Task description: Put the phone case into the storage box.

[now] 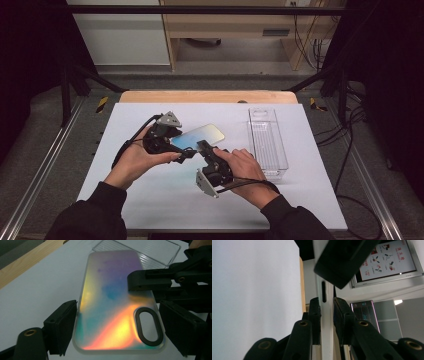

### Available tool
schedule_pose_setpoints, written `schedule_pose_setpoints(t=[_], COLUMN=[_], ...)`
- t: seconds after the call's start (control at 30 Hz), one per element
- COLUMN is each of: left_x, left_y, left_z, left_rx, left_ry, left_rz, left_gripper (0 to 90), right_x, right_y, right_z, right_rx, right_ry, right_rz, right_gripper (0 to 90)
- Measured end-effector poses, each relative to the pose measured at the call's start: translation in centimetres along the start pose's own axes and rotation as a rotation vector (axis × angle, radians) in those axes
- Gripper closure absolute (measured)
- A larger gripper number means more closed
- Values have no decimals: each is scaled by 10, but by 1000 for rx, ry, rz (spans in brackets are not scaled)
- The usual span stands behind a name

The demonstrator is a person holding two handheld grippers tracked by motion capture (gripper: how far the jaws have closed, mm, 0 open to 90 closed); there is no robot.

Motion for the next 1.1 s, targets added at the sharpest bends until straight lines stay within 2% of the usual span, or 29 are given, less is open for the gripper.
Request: schedule_pose_setpoints(t=[0.07,0.17,0.27,0.43,0.5,0.6,0.63,0.67,0.73,0.83,1.0,1.1], left_x=[0,-1,-1,-1,-1,-1,-1,-1,-3,-6,-7,-7], left_y=[0,1,2,2,3,7,10,13,18,25,32,34], left_z=[1,3,4,4,3,0,-2,-3,-6,-7,-7,-7], left_rx=[6,14,25,44,69,117,137,158,195,240,289,318], left_ry=[10,28,40,56,64,67,68,67,64,59,36,37], left_rz=[11,32,47,66,74,77,80,80,66,44,20,10], left_gripper=[165,164,164,163,162,159,154,150,139,105,81,72], right_x=[-1,-2,-1,-2,1,0,2,1,2,2,3,4], right_y=[1,1,2,3,4,4,3,3,2,0,-3,-4], right_z=[-1,-2,-3,-4,-3,-2,0,1,4,9,15,18], right_rx=[-3,0,3,7,6,3,-2,-5,-14,-23,-38,-41], right_ry=[7,-6,21,4,24,-17,3,-13,-7,-24,-59,-79], right_rz=[-1,3,3,6,9,0,5,1,-1,-8,-25,-32], right_gripper=[786,798,808,812,812,813,813,813,813,813,813,813])
Point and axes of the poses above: each handheld gripper's, and its own axes: y roughly backward along the jaws, z roughly out of its underside, x roughly to its right, the point moved 9 cm from there along -y, roughly forward along the jaws, and after that the axes turned 10 degrees about -x, right-handed, at the moved point
